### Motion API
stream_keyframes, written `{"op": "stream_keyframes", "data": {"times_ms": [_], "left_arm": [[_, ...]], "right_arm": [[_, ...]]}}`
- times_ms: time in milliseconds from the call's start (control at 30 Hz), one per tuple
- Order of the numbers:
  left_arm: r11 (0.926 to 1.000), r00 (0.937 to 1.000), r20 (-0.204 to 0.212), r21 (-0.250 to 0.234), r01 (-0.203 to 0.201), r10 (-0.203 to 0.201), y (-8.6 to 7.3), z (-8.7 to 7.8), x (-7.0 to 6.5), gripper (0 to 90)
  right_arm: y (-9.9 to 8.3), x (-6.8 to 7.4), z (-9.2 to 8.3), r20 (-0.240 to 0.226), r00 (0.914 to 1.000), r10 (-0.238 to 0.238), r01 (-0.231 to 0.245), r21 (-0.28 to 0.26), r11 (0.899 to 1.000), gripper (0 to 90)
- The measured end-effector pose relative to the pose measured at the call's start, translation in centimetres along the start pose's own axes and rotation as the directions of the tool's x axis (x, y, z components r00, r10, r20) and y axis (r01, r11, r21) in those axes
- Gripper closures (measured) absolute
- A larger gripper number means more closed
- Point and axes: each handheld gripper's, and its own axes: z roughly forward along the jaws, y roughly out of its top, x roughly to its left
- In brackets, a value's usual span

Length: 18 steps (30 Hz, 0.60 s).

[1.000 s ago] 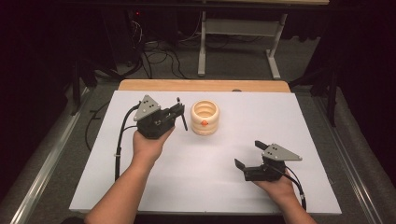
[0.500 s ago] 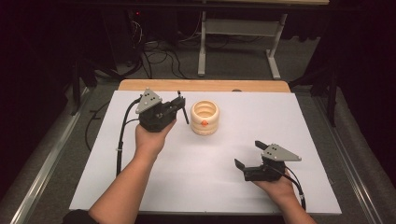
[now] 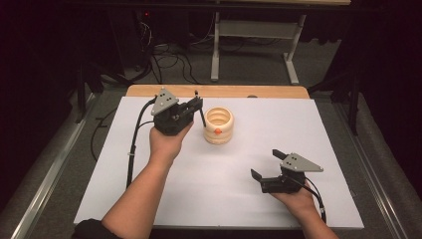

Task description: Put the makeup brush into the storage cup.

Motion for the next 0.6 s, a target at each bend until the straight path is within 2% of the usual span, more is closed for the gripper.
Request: {"op": "stream_keyframes", "data": {"times_ms": [200, 367, 600], "left_arm": [[1.0000, 0.9999, -0.009, -0.002, -0.005, 0.005, 0.5, 0.8, 0.2, 83.6], [0.9999, 0.9998, -0.008, 0.000, -0.016, 0.016, 1.0, 1.5, 0.2, 83.6], [0.9999, 0.9999, -0.007, -0.001, -0.012, 0.012, 1.0, 2.8, 0.2, 83.6]], "right_arm": [[0.1, 0.1, 0.1, -0.004, 1.0000, 0.000, 0.000, -0.014, 1.000, 0.8], [0.1, 0.0, 0.0, 0.001, 1.0000, 0.000, 0.000, -0.003, 1.000, 0.8], [0.1, -0.1, 0.0, 0.006, 1.0000, 0.002, -0.002, -0.005, 1.000, 0.7]]}}
